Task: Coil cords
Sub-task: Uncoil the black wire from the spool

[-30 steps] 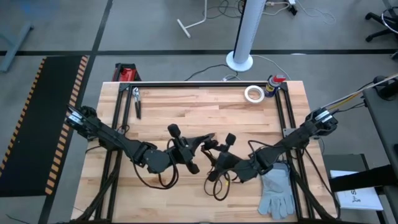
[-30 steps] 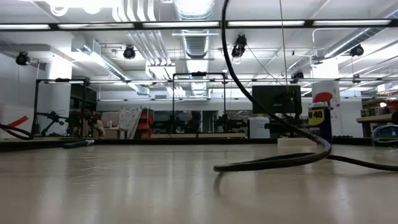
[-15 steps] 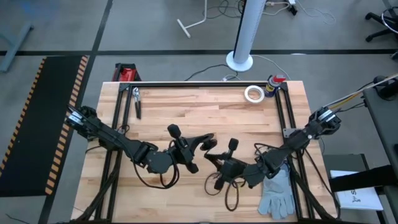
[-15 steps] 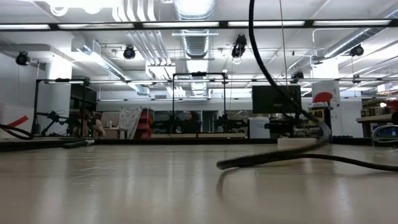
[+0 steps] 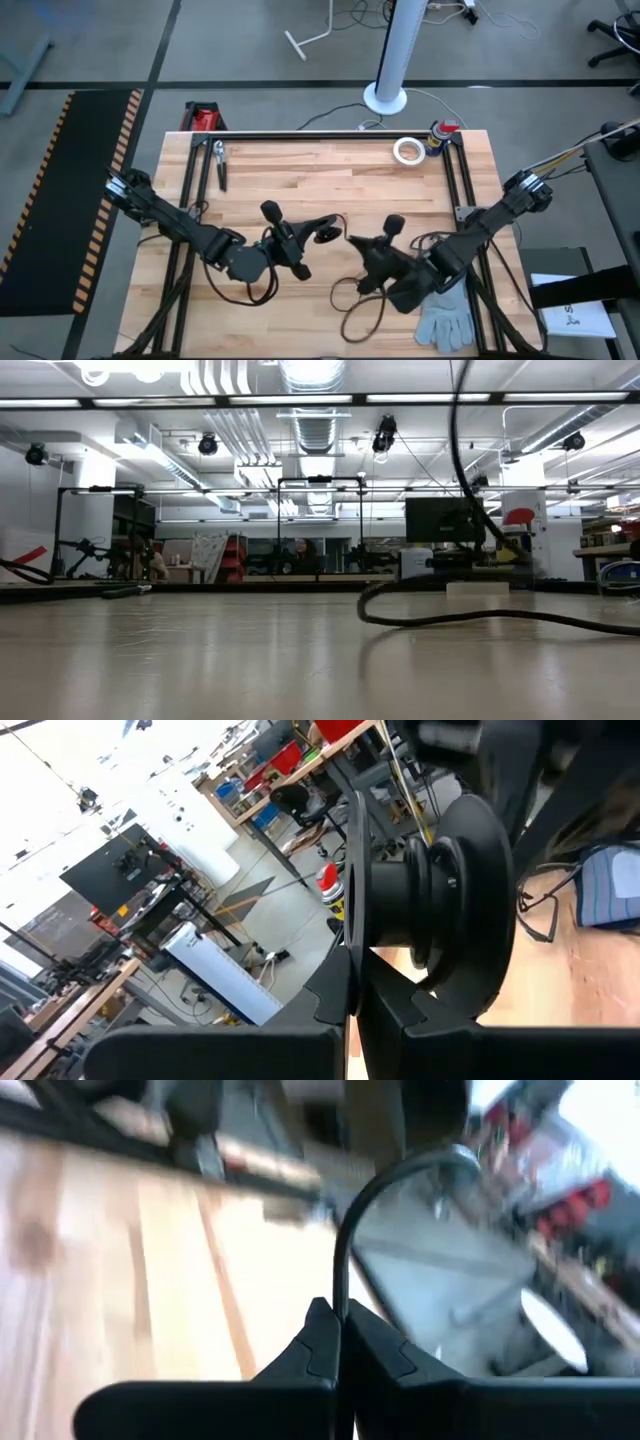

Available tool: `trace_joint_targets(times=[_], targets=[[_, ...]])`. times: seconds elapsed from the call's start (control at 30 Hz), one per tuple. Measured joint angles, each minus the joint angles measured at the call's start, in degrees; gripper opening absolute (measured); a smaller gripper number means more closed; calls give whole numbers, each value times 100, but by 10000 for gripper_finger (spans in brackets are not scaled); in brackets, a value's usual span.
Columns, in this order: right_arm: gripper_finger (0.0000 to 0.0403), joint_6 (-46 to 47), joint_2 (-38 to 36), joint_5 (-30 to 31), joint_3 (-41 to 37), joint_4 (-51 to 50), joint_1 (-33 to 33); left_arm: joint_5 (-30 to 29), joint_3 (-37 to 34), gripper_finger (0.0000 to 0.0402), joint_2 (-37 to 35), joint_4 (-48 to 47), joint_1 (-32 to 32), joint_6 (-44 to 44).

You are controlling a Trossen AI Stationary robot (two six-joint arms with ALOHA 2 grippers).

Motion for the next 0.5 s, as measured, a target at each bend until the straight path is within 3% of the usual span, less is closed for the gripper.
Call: trace_joint_targets(times=[0.1, 0.2, 0.33, 0.5], targets=[[0, 1378, 2, -408, -63, -1169, -64, 1, -7, 0, -41, -32, -32, -74], [5, 1971, 11, -966, -359, -1299, -102, 5, -7, 0, -43, -34, -36, -82], [39, 2112, 13, -1757, -856, -419, -168, 28, -9, 0, -43, -30, -14, -88], [99, 1746, 17, -3041, -1542, 1717, -257, 29, -21, 0, -43, -35, -10, -140]])
